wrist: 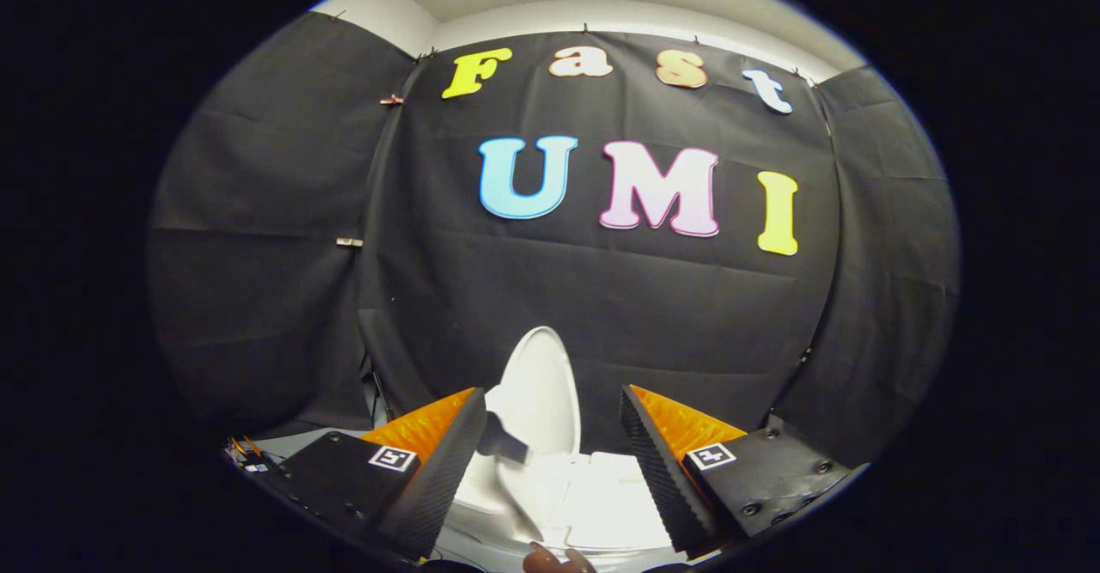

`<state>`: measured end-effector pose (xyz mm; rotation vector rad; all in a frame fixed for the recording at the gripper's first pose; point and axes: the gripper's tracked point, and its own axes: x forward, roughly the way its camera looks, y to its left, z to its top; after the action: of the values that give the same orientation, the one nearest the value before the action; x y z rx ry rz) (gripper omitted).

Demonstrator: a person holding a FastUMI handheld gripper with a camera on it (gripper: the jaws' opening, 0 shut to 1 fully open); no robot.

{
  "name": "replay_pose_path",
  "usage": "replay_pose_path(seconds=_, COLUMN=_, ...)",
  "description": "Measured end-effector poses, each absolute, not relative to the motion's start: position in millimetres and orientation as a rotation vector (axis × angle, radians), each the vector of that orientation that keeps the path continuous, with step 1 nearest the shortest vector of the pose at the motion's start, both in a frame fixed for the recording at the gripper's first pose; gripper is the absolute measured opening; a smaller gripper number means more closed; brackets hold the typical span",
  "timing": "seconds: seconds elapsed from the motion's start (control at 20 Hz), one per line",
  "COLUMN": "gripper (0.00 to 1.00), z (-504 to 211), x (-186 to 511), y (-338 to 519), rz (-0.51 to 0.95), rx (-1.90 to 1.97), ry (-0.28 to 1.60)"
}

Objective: Open the toilet lid.

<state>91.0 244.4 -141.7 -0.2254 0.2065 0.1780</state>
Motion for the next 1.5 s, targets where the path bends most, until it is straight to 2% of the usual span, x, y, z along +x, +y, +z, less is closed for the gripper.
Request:
replay_pose_path(seconds=0.45, gripper=0.98, z=-45.8, x=51.1, y=126.1, rz=0.05, rx=-0.163, ry=0.088)
replay_pose_path(seconds=0.75, gripper=0.98, z=-13.8, x=14.7, y=89.1, rz=0.067, rx=-0.139, ry=0.042)
replay_pose_path(seconds=1.5, gripper=0.99, z=7.2, x=-14.4, y=55.7, rz=0.056, rx=-0.039, ry=-0.03)
